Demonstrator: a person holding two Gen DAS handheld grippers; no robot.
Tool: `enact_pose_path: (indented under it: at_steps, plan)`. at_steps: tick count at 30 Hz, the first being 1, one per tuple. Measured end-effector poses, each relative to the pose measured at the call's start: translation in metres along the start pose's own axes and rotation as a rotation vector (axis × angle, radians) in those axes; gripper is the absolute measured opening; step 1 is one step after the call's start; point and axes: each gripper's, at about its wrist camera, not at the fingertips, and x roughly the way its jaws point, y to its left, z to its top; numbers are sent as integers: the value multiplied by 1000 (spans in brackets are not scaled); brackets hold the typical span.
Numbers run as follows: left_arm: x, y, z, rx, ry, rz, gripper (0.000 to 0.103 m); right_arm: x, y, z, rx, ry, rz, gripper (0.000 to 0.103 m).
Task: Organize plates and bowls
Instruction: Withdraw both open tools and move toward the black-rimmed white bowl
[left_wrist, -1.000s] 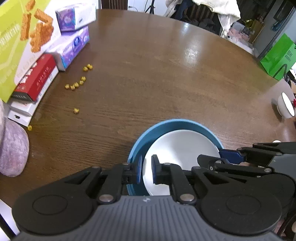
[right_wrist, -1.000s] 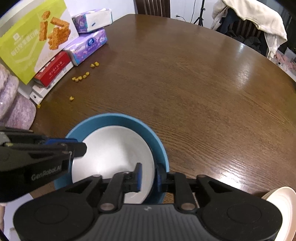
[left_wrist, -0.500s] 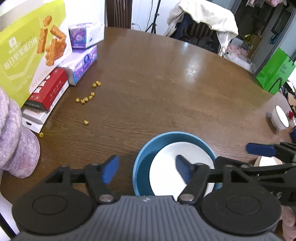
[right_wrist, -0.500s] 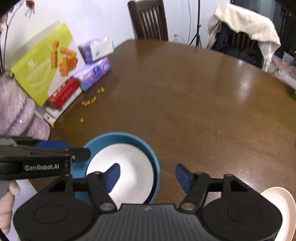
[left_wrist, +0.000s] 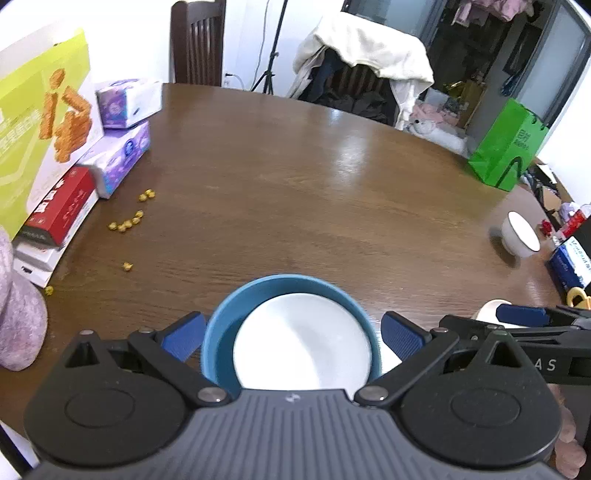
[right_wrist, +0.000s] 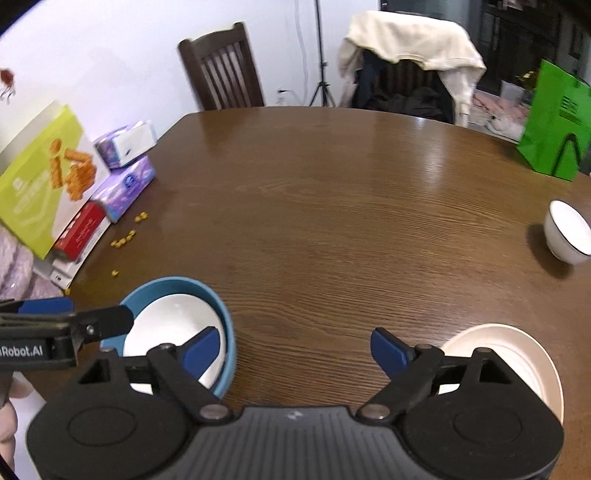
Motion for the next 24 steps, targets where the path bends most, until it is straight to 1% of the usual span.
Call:
enact_pose_path:
  at_steps: [6,14,24]
  plan:
    - [-2,-12,-4,6,-12,-22,103,-8,-18,-7,54,-9,-23,89]
    - [-5,-26,-9,6,-25,-35,103,-17,-34,-14,87,-19,-34,90]
    - [-15,-47,-18,-2,-49,-22,103,-32,-59,-22,106,-51,-28,90]
